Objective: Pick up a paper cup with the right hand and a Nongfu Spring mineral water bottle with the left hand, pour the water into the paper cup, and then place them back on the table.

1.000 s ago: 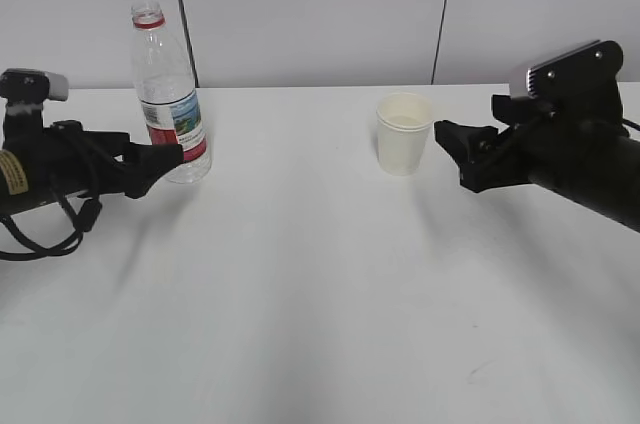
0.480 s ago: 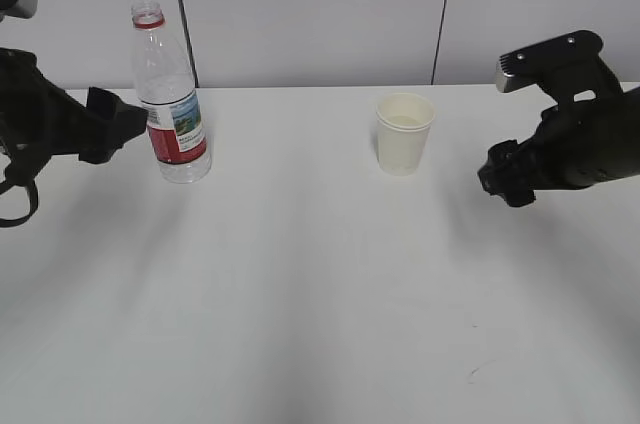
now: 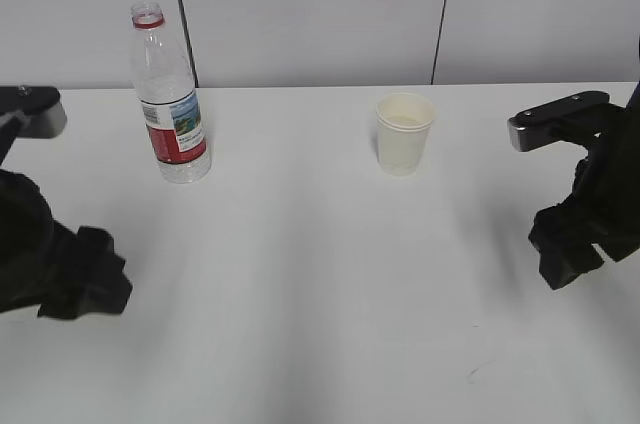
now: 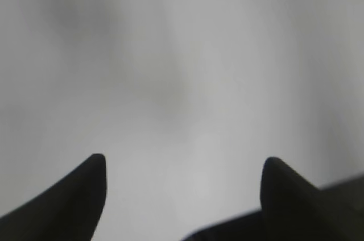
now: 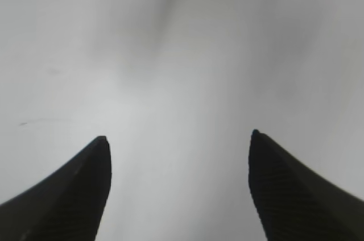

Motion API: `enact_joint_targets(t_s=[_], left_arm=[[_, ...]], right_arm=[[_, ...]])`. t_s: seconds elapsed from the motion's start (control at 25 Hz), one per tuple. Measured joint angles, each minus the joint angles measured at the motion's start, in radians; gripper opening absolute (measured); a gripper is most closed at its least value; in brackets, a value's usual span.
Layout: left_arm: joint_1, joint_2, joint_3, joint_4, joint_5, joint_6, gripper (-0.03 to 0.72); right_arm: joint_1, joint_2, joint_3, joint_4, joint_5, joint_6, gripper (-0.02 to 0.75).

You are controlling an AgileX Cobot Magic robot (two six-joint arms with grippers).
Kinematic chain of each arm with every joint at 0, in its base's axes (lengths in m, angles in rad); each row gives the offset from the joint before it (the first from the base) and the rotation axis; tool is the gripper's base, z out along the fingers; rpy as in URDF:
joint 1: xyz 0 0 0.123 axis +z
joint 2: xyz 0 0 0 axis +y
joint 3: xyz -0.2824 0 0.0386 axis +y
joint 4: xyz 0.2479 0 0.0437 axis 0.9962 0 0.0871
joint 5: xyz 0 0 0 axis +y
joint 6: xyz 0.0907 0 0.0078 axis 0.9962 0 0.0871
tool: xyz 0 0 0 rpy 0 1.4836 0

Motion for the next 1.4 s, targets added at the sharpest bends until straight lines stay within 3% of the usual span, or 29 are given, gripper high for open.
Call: enact_joint_targets(t_s=[0.12, 0.32, 0.64, 0.92, 1.12, 1.4], left_arm=[[0.000, 0.000, -0.050, -0.119, 0.185, 0.157, 0.491], [-0.001, -0.060, -0.122, -0.124, 0.362, 0.226, 0.488], [-0.001, -0.344, -0.128, -0.022, 0.491, 0.234, 0.488], [-0.001, -0.607, -0.128, -0.010, 0.533, 0.234, 0.495], [-0.001, -0.767, -0.105, 0.032, 0.531, 0.234, 0.496], [-0.002, -0.924, 0.076, 0.069, 0.444, 0.234, 0.496]], right_arm=[[0.000, -0.037, 0.000, 0.130, 0.036, -0.100, 0.550], [0.000, -0.169, 0.000, 0.213, 0.082, -0.159, 0.547], [0.000, -0.491, 0.000, 0.225, 0.170, -0.165, 0.546], [0.000, -0.783, 0.008, 0.227, 0.267, -0.157, 0.546], [0.000, -1.005, 0.116, 0.201, 0.267, -0.133, 0.546], [0.000, -1.260, 0.370, 0.126, 0.223, -0.125, 0.546]])
